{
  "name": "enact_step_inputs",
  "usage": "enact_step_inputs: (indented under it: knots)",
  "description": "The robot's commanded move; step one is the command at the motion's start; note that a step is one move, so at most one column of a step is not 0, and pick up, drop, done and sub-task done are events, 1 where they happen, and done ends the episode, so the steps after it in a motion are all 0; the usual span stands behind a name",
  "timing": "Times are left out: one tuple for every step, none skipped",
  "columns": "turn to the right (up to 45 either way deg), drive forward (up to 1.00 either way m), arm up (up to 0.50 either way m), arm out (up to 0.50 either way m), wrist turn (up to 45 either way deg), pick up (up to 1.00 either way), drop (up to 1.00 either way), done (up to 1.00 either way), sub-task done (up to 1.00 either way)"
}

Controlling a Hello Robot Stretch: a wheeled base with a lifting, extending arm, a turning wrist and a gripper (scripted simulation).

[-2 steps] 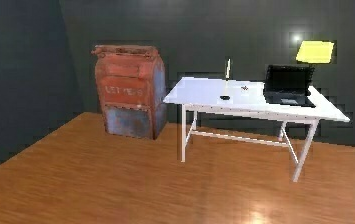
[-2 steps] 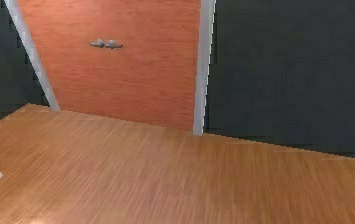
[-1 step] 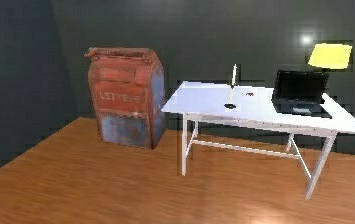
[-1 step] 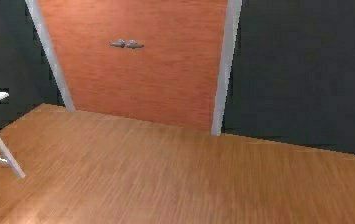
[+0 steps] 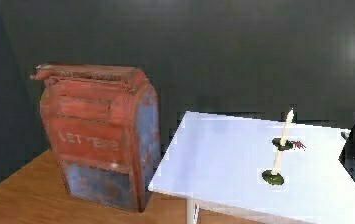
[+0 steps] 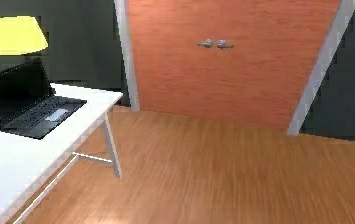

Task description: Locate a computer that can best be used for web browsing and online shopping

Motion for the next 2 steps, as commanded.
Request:
enact_step_inputs:
  knots:
    - [45.0, 0.00, 0.00, 0.00, 0.0, 0.00, 0.00, 0.00, 0.00]
    - [0.0, 0.00, 0.00, 0.00, 0.0, 0.00, 0.00, 1.00, 0.00]
